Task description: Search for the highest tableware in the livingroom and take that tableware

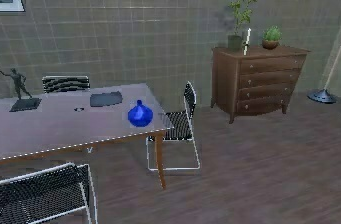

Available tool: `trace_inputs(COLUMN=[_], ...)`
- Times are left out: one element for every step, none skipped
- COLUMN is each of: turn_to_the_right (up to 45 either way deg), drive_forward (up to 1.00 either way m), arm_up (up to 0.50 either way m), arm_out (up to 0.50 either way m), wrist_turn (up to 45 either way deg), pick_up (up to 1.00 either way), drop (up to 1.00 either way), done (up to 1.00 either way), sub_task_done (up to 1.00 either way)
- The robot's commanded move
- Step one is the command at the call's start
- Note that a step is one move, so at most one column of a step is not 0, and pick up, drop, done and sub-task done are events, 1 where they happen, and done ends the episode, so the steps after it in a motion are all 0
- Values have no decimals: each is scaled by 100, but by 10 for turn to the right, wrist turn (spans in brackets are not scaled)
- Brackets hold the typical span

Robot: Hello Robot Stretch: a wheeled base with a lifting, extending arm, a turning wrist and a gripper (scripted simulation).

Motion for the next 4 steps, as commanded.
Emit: trace_inputs(turn_to_the_right=[0, -450, -450, -240], drive_forward=[55, 0, 0, 0], arm_up=[0, 0, 0, 0], arm_out=[0, 0, 0, 0], wrist_turn=[0, 0, 0, 0], pick_up=[0, 0, 0, 0], drop=[0, 0, 0, 0], done=[0, 0, 0, 0], sub_task_done=[0, 0, 0, 0])
